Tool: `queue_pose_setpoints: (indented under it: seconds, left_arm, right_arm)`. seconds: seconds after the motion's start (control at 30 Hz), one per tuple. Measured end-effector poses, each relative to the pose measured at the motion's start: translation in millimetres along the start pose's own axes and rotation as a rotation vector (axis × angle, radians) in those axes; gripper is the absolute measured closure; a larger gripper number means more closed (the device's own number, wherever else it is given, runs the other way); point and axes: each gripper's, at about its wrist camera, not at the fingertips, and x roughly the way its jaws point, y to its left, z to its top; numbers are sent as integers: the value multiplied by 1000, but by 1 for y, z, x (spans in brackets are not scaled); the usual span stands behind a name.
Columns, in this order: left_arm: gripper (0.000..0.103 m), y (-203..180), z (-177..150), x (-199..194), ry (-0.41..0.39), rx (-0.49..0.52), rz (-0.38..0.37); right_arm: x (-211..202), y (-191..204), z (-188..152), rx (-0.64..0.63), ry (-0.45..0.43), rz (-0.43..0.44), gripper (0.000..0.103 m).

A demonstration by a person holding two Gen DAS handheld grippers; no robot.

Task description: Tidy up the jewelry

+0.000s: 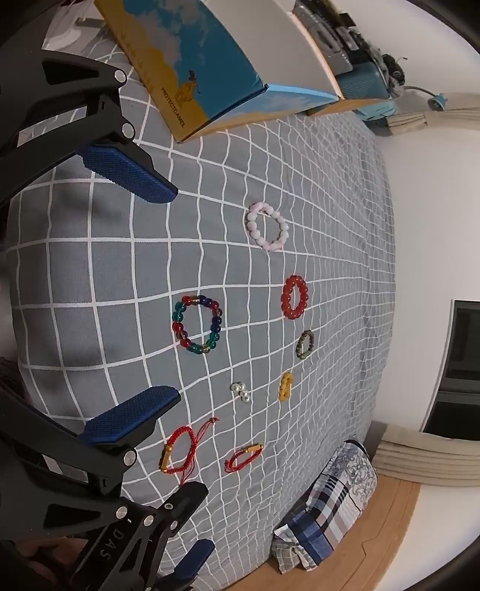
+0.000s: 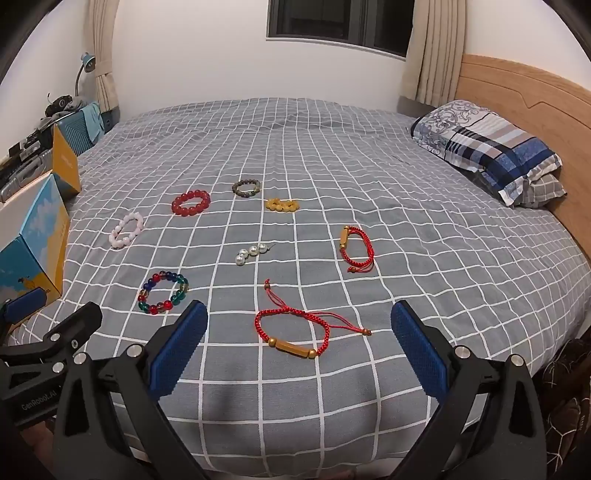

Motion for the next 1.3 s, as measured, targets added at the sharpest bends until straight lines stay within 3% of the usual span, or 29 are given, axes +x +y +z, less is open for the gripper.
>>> queue_pose_setpoints:
  seconds: [1.3]
  left_arm:
    - [6,2,-1,-1,0,0,8]
  right_arm:
    - [-4,-3,-2,3,-4,-4,7]
